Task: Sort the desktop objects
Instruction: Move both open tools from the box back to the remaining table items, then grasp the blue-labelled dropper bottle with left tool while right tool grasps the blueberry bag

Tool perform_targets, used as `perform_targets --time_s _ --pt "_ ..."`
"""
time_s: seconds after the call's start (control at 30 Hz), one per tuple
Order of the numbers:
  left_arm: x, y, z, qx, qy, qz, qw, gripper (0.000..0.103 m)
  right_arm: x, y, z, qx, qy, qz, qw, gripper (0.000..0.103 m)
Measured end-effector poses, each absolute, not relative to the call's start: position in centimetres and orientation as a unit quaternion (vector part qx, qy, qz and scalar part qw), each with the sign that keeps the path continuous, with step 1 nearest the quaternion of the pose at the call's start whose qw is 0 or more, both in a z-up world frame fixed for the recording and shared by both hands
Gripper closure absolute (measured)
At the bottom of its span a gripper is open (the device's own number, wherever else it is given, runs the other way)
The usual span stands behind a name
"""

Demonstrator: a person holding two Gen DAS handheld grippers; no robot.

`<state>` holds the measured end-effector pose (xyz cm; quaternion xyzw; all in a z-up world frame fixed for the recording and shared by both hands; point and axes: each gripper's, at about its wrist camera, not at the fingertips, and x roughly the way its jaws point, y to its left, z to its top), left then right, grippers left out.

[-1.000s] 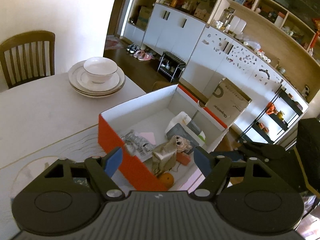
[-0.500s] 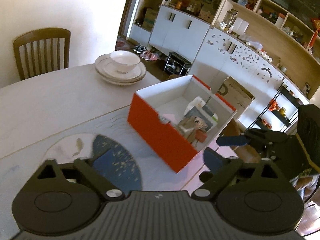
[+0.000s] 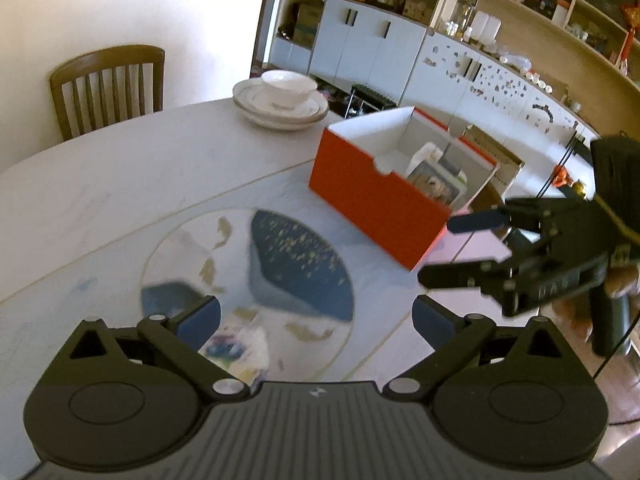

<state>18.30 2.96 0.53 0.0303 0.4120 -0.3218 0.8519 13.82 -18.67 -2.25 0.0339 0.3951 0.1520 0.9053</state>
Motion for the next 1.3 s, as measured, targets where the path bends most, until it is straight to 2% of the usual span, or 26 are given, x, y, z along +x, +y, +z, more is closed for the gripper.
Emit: perform_targets --time_s 0.83,1.3 --pt "16.1 5.1 -8.5 0.087 0.437 -0.35 0.824 0.001 17.3 -9.7 -6.1 -0.007 0.439 0.199 0.876 0.009" --pt "15.9 5.8 -10.8 0.086 0.425 -0.348 0.831 0.001 19.6 -5.3 -8.6 -0.036 0.467 0.226 0.854 0.01"
